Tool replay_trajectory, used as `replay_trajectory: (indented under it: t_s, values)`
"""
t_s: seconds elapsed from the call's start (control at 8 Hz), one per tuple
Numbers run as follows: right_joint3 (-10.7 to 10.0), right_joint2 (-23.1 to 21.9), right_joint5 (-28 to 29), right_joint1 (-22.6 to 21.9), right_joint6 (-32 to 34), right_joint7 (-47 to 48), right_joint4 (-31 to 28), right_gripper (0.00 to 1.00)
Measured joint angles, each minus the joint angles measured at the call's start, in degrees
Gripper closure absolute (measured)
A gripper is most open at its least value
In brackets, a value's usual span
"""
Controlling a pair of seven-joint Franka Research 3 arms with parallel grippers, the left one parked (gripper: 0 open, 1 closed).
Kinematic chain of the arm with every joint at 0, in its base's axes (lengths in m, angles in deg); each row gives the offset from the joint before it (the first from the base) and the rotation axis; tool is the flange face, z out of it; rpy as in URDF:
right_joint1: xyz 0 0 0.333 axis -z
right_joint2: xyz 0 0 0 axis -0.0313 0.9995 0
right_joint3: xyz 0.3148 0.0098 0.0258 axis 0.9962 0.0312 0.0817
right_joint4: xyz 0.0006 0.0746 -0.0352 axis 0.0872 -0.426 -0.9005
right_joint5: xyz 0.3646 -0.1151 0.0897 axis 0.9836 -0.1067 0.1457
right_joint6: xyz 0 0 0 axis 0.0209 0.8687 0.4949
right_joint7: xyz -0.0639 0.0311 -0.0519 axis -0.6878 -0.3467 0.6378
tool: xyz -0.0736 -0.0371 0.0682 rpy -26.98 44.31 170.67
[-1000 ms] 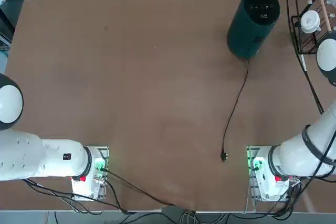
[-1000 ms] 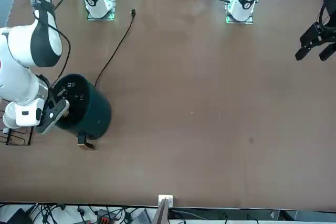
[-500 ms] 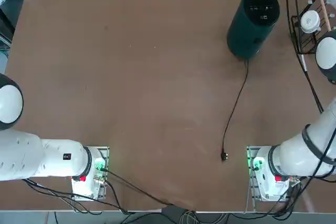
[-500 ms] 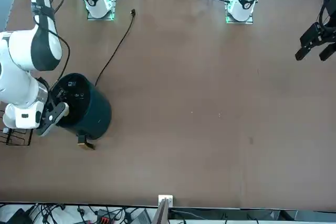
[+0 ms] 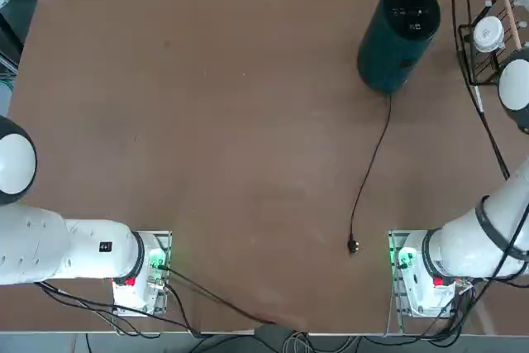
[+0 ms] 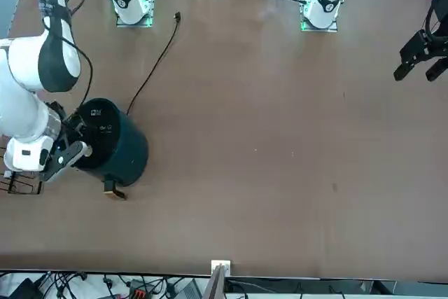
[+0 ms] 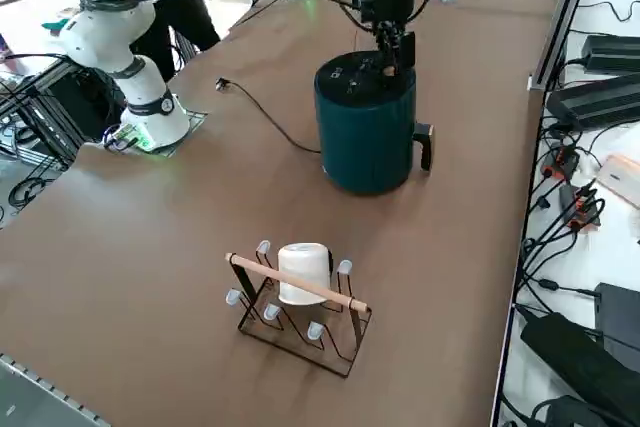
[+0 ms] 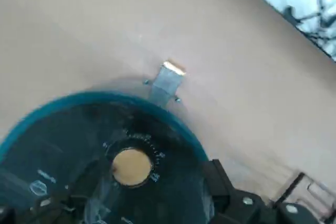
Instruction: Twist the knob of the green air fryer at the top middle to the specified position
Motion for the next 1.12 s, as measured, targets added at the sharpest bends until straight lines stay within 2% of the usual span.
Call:
replay_trajectory:
  t_s: [0.75,1.12]
  values:
    - [-0.5,-9.3,-0.1,0.2,7.6,25.9,0.6,0.0]
    - [-1.7,-12.4,3.3,0.4,11.9,35.5,0.7,0.0]
